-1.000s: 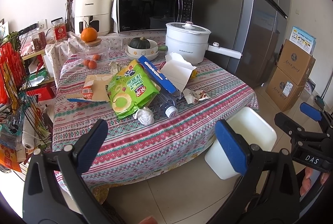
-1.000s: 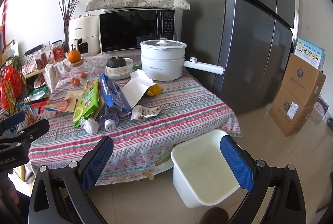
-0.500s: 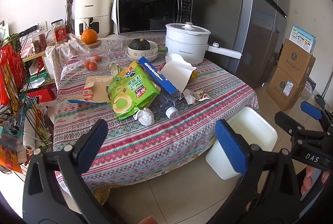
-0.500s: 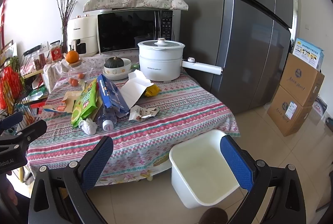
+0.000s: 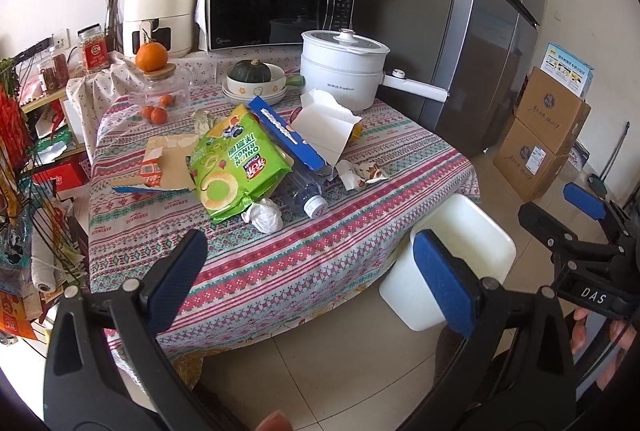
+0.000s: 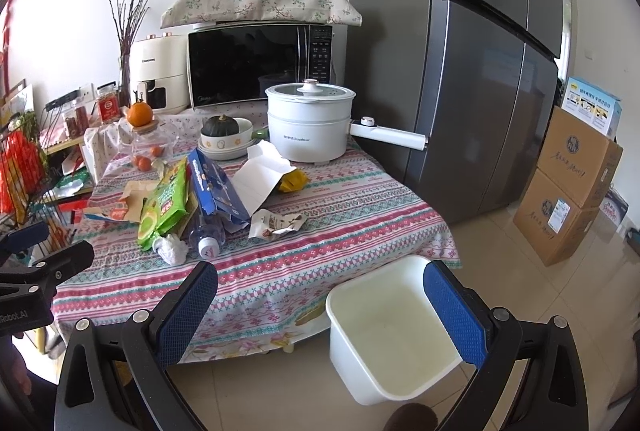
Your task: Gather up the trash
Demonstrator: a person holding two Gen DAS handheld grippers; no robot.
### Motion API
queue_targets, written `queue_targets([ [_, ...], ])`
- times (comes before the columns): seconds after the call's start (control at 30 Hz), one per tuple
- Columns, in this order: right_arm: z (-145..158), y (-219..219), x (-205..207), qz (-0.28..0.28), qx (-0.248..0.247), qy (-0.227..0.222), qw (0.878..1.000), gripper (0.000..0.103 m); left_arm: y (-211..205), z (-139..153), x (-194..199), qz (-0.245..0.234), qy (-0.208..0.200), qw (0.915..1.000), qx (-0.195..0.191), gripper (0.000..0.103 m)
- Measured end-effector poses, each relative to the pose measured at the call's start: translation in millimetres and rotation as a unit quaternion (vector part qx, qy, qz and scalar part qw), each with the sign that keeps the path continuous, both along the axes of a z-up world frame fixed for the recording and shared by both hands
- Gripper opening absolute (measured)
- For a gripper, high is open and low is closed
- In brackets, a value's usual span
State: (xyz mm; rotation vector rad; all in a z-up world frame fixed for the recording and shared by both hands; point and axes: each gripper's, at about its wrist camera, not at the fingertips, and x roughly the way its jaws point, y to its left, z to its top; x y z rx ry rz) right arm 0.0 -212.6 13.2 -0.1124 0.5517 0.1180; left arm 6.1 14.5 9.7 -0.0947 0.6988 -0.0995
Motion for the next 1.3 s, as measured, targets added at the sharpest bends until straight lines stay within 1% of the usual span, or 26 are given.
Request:
queue_targets([
  [0.1, 6, 9, 9, 0.025, -0.028, 0.018, 0.999, 0.103, 16, 8, 8, 0.01, -0.002, 0.9999, -0.007, 0.102],
  [0.17, 9, 13, 18, 0.046, -0.021, 0.034, 0.998, 0.103, 28, 9, 17, 0.016, 0.011, 0.9997, -0.017, 0.102],
  [0.23, 8, 16, 33, 0.066, -0.009, 0.07, 0.995, 0.103, 39, 6, 31, 0.018, 0.033, 0.999, -0.024, 0.102],
  [0.3, 6, 20, 49, 0.082, -0.003, 0.098, 0.992, 0.103, 50, 0, 44, 0.023, 0.057, 0.9974, -0.038, 0.102],
  [0.4, 3, 29, 74, 0.098, -0.01, 0.132, 0.986, 0.103, 67, -14, 66, 0.034, 0.093, 0.9931, -0.062, 0.102],
  [0.5, -1, 38, 105, 0.1, -0.005, 0.165, 0.981, 0.103, 80, -29, 89, 0.048, 0.121, 0.9875, -0.088, 0.102],
  [0.57, -5, 42, 125, 0.093, -0.004, 0.177, 0.98, 0.103, 83, -40, 101, 0.054, 0.13, 0.9852, -0.099, 0.102],
  [0.6, -8, 43, 134, 0.089, -0.005, 0.175, 0.98, 0.103, 82, -45, 107, 0.057, 0.132, 0.9849, -0.096, 0.102],
  [0.63, -12, 43, 141, 0.083, -0.005, 0.171, 0.982, 0.103, 78, -51, 113, 0.06, 0.133, 0.9857, -0.084, 0.102],
  [0.67, -18, 41, 146, 0.074, -0.005, 0.167, 0.983, 0.103, 72, -56, 119, 0.062, 0.136, 0.9867, -0.063, 0.102],
  [0.7, -25, 39, 152, 0.063, -0.006, 0.172, 0.983, 0.103, 66, -62, 127, 0.061, 0.142, 0.9873, -0.04, 0.102],
  [0.73, -33, 38, 158, 0.056, -0.009, 0.188, 0.98, 0.103, 60, -67, 134, 0.056, 0.145, 0.9876, -0.02, 0.102],
  [0.8, -44, 33, 170, 0.056, 0.003, 0.214, 0.975, 0.103, 48, -77, 148, 0.047, 0.148, 0.9878, 0.013, 0.102],
  [0.87, -48, 29, 183, 0.042, 0.009, 0.225, 0.973, 0.103, 38, -88, 161, 0.042, 0.153, 0.9862, 0.046, 0.102],
  [0.9, -48, 27, 188, 0.034, 0.011, 0.225, 0.974, 0.103, 35, -94, 166, 0.04, 0.158, 0.9849, 0.06, 0.1],
  [1.0, -47, 24, 204, 0.015, 0.017, 0.218, 0.976, 0.103, 30, -108, 177, 0.034, 0.17, 0.9808, 0.089, 0.093],
  [1.07, -50, 22, 212, 0.005, 0.023, 0.22, 0.975, 0.103, 26, -112, 181, 0.024, 0.169, 0.9803, 0.099, 0.087],
  [1.17, -58, 22, 223, -0.003, 0.037, 0.233, 0.972, 0.103, 20, -114, 186, 0.01, 0.161, 0.9806, 0.112, 0.075],
  [1.2, -61, 24, 225, -0.004, 0.04, 0.238, 0.971, 0.103, 19, -114, 186, 0.005, 0.161, 0.9803, 0.115, 0.062],
  [1.23, -63, 26, 228, -0.005, 0.041, 0.241, 0.97, 0.103, 18, -115, 188, 0.001, 0.162, 0.9802, 0.114, 0.046],
  [1.3, -68, 29, 230, -0.006, 0.043, 0.246, 0.968, 0.103, 22, -111, 189, 0.004, 0.157, 0.9818, 0.107, 0.038],
])
